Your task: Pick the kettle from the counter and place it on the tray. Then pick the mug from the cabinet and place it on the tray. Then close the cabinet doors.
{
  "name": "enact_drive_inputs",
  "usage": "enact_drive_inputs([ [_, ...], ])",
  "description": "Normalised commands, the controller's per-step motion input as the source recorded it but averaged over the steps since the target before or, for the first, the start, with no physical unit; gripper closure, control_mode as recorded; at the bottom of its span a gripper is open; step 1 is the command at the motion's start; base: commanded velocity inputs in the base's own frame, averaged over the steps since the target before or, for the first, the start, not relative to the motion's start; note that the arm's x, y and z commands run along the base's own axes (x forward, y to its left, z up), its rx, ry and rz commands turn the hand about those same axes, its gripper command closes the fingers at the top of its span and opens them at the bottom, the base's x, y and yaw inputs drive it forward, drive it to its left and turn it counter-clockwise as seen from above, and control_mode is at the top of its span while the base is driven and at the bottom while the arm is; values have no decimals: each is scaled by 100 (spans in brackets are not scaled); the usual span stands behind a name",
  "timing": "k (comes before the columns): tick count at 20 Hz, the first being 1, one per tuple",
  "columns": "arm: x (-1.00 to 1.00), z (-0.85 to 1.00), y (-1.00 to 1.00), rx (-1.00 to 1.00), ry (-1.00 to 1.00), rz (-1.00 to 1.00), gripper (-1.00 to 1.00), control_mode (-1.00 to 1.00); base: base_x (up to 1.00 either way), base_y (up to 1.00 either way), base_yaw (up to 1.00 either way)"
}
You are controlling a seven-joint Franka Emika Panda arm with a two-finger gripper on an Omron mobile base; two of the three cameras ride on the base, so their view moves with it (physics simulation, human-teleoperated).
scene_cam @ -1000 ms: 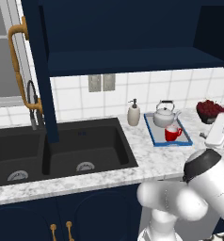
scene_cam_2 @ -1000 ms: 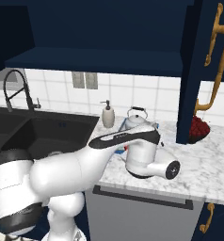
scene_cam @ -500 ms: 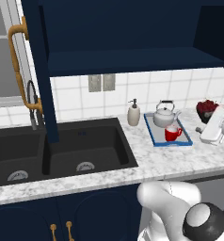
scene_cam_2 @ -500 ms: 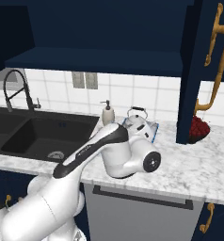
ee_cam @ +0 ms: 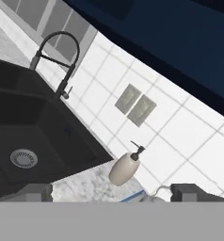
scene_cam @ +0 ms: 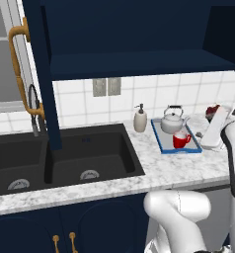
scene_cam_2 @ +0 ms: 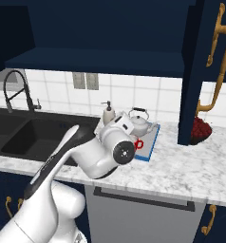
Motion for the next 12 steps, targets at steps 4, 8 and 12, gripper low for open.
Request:
enact_drive_inputs([
  [4, -18, 20, 24, -4, 0, 0, -100, -100, 0, 0, 0],
  [8, -22, 29, 28, -1, 0, 0, -100, -100, 0, 0, 0],
  [12, -14, 29, 53, -9, -1, 1, -100, -100, 0, 0, 0],
])
